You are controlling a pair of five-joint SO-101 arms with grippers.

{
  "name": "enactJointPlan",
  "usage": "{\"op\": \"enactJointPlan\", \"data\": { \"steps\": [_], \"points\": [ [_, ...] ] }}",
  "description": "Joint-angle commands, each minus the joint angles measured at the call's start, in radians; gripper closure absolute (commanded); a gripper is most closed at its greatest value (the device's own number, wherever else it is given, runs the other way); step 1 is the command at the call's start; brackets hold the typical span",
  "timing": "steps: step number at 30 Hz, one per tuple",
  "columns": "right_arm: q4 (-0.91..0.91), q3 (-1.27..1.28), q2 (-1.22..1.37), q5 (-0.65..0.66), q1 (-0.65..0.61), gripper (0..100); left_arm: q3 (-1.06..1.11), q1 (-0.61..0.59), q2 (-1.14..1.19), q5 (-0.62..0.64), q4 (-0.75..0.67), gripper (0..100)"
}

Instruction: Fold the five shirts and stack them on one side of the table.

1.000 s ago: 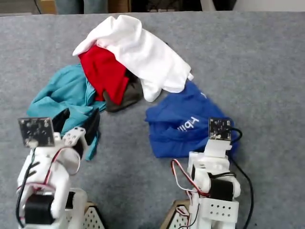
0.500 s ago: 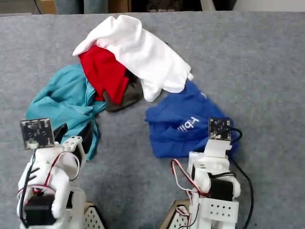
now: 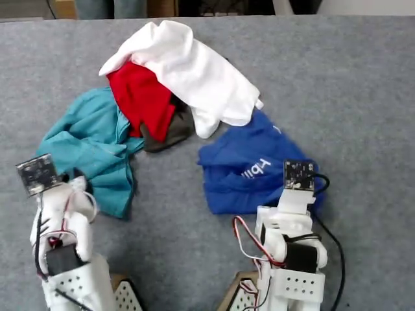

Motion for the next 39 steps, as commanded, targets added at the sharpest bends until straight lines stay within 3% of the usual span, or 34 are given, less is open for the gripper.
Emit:
{"op": "enactJointPlan", "data": {
  "steps": [1,2,4,9,19,26,30,33,39],
  "points": [
    [0.003,-0.002,-0.084,-0.006,-0.011,98.4,0.022,-0.058,0.009,-0.273,-0.005,81],
    [0.003,-0.002,-0.084,-0.006,-0.011,98.4,0.007,-0.045,0.014,-0.356,0.029,76],
    [0.003,-0.002,-0.084,-0.006,-0.011,98.4,-0.019,0.004,0.025,-0.351,0.101,72],
    [0.003,-0.002,-0.084,-0.008,-0.031,98.4,-0.087,0.012,0.071,-0.400,0.164,72],
    [0.003,-0.002,-0.081,-0.012,-0.032,98.4,-0.214,0.018,0.368,-0.450,0.028,94],
    [0.002,-0.002,-0.081,-0.012,-0.029,98.4,-0.598,0.091,0.689,-0.450,0.029,96],
    [0.002,-0.002,-0.081,-0.012,-0.029,98.4,-0.746,0.131,0.959,-0.416,0.029,84],
    [0.002,-0.002,-0.081,-0.012,-0.028,98.4,-0.831,0.113,1.180,-0.272,0.028,73],
    [0.002,-0.002,-0.081,-0.012,-0.026,98.4,-0.967,0.102,1.594,-0.230,0.028,72]
  ]
}}
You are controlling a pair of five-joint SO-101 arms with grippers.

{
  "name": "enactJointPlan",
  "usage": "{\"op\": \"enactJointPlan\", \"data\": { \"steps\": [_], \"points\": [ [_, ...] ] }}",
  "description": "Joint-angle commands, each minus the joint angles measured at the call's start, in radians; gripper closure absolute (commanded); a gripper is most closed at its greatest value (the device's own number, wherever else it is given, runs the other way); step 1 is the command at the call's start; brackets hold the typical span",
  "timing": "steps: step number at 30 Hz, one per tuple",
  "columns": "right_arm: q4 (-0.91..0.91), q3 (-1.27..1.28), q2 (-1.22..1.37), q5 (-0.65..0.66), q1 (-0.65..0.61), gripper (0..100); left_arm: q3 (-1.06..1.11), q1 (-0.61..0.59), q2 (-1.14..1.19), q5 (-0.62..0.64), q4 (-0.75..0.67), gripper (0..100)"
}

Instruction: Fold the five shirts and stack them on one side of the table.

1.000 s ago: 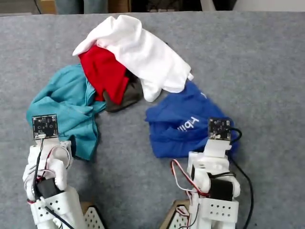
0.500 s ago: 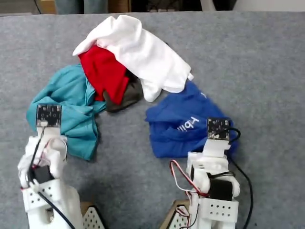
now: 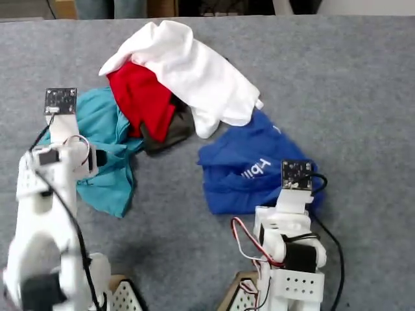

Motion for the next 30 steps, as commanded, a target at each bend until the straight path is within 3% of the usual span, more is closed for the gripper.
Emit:
{"op": "enactJointPlan", "data": {
  "steps": [1,7,11,15,21,25,30],
  "points": [
    [0.002,-0.002,-0.081,-0.009,-0.003,98.4,-0.113,-0.010,0.230,0.021,-0.018,72],
    [0.002,-0.002,-0.081,-0.008,-0.003,98.4,-0.251,-0.010,0.382,0.023,0.038,98],
    [0.002,-0.002,-0.081,-0.008,-0.003,98.4,-0.401,-0.001,0.339,0.021,0.184,97],
    [0.002,-0.002,-0.081,-0.008,-0.002,98.4,-0.605,-0.145,0.224,0.021,0.261,97],
    [0.002,-0.002,-0.081,-0.008,-0.002,98.4,-0.802,-0.469,0.193,0.021,0.150,97],
    [0.002,-0.002,-0.079,-0.009,-0.002,98.4,-0.803,-0.545,0.278,0.018,0.006,97],
    [0.002,-0.002,-0.079,-0.009,-0.002,98.4,-0.880,-0.631,0.420,0.026,-0.058,97]
  ]
}}
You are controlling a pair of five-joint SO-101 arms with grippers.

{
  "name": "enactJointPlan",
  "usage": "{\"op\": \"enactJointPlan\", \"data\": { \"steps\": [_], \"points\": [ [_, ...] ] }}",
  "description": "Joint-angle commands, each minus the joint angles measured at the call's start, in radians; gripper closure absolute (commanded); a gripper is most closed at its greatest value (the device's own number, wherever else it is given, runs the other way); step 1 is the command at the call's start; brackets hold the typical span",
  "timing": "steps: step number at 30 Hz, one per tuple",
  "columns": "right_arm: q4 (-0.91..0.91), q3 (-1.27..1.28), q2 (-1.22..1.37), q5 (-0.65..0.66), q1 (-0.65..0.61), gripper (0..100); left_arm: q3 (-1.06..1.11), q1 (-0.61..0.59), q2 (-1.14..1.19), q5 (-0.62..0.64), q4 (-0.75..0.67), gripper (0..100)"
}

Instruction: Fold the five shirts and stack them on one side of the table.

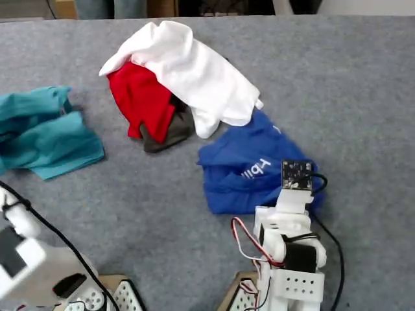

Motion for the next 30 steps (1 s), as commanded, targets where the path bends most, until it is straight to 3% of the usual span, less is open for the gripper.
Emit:
{"op": "enactJointPlan", "data": {
  "steps": [1,8,13,16,19,22,27,30],
  "points": [
    [0.002,-0.002,-0.079,-0.009,-0.002,98.4,-0.125,-0.050,0.051,0.026,-0.011,97],
    [0.002,-0.002,-0.079,-0.009,-0.002,98.4,-0.269,0.145,0.084,0.031,0.295,74],
    [0.002,-0.002,-0.079,-0.009,-0.002,98.4,-0.456,0.377,0.058,0.034,0.519,73],
    [0.002,-0.002,-0.079,-0.009,-0.002,98.4,-0.499,0.545,0.051,0.146,0.571,73],
    [0.002,-0.002,-0.079,-0.009,-0.002,98.4,-0.492,0.739,0.071,0.313,0.559,73],
    [0.002,-0.002,-0.077,-0.009,0.008,98.4,-0.412,0.898,0.164,0.471,0.420,73],
    [0.002,-0.002,-0.077,-0.009,0.031,98.4,-0.394,0.974,0.374,0.577,0.157,73],
    [0.002,-0.002,-0.077,-0.009,0.031,98.4,-0.463,0.997,0.531,0.640,0.106,73]
  ]
}}
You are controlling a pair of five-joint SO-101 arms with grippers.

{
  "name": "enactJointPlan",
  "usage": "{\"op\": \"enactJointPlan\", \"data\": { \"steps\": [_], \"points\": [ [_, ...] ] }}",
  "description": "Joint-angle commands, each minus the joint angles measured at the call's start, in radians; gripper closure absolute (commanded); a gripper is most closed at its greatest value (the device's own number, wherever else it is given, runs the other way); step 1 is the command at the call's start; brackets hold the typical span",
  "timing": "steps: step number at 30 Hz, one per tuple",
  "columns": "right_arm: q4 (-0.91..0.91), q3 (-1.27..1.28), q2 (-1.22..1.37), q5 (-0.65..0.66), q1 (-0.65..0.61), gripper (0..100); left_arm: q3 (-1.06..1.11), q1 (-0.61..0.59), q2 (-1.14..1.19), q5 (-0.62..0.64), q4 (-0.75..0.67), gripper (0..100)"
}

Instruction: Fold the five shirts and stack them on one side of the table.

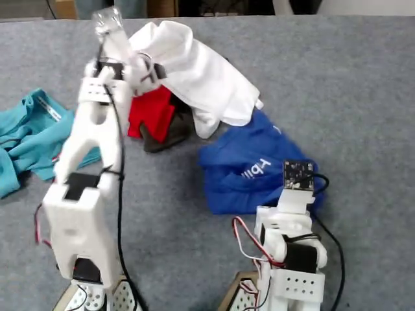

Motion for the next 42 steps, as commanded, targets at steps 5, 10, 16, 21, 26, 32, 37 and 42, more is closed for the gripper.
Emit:
{"op": "enactJointPlan", "data": {
  "steps": [5,10,16,21,26,32,37,42],
  "points": [
    [0.002,-0.002,-0.077,-0.009,0.012,98.4,-0.243,0.012,0.370,0.155,-0.032,76],
    [0.002,-0.002,-0.077,-0.009,0.014,98.4,-0.498,-0.041,0.528,0.107,0.129,98],
    [0.002,-0.002,-0.077,-0.009,0.014,98.4,-0.880,-0.180,0.551,0.095,0.483,97],
    [-0.002,-0.002,-0.077,-0.009,0.049,98.4,-1.319,-0.377,0.551,-0.005,0.715,97],
    [-0.002,-0.002,-0.077,-0.009,0.049,98.4,-1.299,-0.593,0.417,-0.097,0.706,97],
    [-0.002,-0.002,-0.077,-0.009,0.048,98.4,-1.299,-0.857,0.278,-0.147,0.690,97],
    [0.002,-0.002,-0.077,-0.011,0.046,98.4,-1.294,-1.004,0.233,-0.265,0.773,97],
    [0.002,-0.002,-0.077,-0.011,0.044,98.4,-1.144,-1.006,0.275,-0.393,0.778,94]
  ]
}}
